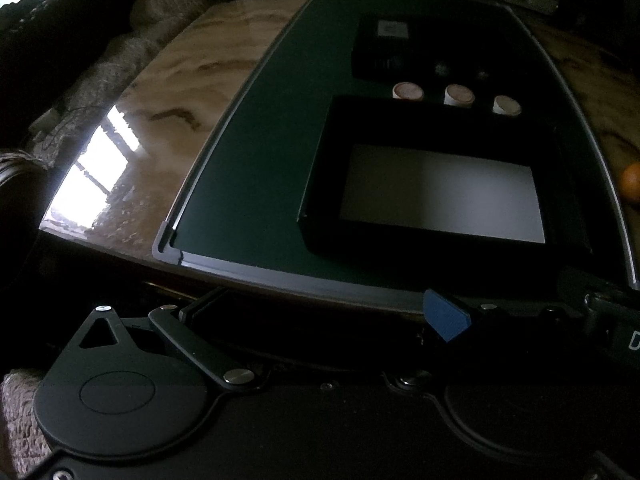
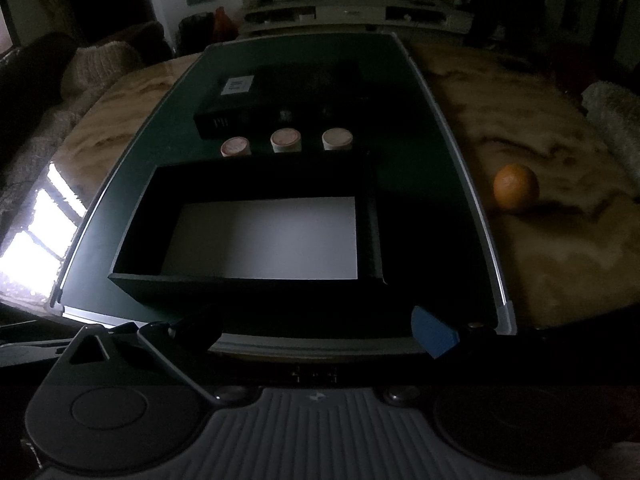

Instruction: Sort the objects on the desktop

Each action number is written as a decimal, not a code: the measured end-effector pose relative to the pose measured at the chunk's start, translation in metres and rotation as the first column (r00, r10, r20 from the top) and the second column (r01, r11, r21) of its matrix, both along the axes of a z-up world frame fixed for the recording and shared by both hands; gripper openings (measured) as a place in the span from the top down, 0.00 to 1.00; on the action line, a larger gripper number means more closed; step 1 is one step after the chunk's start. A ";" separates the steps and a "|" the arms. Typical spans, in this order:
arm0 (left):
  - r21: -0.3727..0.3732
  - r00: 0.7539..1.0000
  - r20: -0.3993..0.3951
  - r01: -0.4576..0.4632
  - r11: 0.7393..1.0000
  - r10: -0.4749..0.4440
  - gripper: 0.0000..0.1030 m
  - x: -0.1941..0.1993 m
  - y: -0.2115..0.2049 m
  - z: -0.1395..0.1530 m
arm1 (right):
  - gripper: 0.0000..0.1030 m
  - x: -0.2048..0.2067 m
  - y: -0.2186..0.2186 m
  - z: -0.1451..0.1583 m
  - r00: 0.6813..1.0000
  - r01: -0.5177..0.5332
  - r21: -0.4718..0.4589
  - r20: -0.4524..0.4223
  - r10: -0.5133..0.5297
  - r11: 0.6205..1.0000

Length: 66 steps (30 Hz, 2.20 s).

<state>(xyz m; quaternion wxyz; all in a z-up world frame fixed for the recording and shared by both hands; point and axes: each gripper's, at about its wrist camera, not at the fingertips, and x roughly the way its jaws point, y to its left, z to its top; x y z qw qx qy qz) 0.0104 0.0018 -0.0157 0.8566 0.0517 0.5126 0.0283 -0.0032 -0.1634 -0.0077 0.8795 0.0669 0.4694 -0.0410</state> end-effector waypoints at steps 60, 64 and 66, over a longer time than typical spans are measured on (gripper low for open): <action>0.019 0.995 0.093 0.033 0.999 -0.034 0.04 0.221 -0.054 -0.046 | 0.00 0.060 -0.042 -0.064 0.988 0.133 0.115 0.061 -0.141 0.984; 0.010 0.998 0.058 0.023 1.000 -0.024 0.07 0.239 -0.055 -0.062 | 0.00 0.060 -0.044 -0.064 0.988 0.128 0.129 0.065 -0.137 0.983; 0.017 0.998 0.053 0.019 1.000 -0.020 0.07 0.244 -0.056 -0.067 | 0.00 0.060 -0.042 -0.064 0.989 0.118 0.128 0.070 -0.128 0.985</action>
